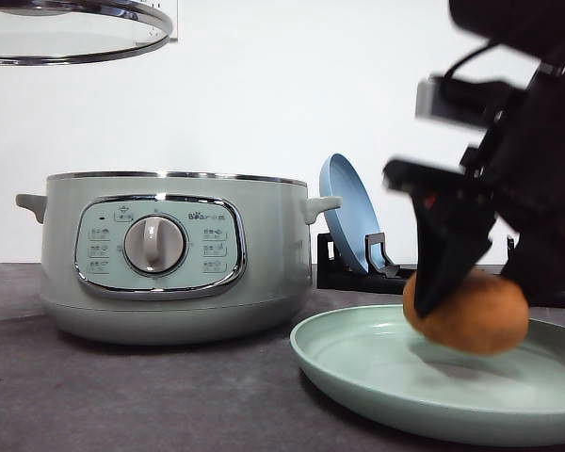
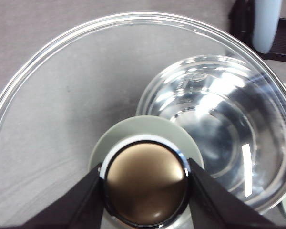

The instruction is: Transfer potato from steamer to green plate

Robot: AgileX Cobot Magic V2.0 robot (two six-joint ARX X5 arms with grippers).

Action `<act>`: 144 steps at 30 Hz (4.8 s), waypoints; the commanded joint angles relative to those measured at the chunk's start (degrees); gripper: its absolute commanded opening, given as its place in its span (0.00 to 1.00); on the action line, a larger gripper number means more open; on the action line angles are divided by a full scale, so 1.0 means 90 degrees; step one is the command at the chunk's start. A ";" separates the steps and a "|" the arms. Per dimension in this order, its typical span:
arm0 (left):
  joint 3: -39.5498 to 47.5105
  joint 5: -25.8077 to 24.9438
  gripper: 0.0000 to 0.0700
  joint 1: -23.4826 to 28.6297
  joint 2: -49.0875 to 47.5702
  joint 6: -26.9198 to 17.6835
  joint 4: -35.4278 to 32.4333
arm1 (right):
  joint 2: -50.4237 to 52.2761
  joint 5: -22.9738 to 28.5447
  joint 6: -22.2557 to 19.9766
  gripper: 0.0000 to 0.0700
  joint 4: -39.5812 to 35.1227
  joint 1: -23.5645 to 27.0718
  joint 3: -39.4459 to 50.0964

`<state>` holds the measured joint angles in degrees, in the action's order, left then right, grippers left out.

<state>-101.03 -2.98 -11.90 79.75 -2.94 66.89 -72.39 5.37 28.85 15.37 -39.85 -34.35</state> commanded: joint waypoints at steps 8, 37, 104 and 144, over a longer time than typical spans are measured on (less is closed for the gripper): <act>-0.0172 -0.0231 0.00 -0.0284 -0.0073 0.0024 -0.0236 | -0.0492 0.0033 0.0103 0.49 -0.0131 -0.0188 -0.0036; -0.0172 -0.0216 0.00 -0.1463 0.0963 -0.0082 -0.0608 | 0.1303 0.1265 -0.0897 0.90 0.1925 -0.0217 -0.1465; -0.0170 0.0206 0.00 -0.1729 0.2550 -0.0527 -0.1153 | 0.2403 0.1410 -0.0929 0.90 0.2395 -0.0220 -0.1484; -0.0175 0.0160 0.79 -0.1750 0.0922 -0.0126 -0.0680 | 0.2403 0.0809 -0.1251 0.90 0.2548 -0.0220 -0.1484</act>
<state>-101.10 -1.43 -27.27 88.45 -4.95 60.51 -50.39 13.21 18.37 38.48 -41.25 -46.81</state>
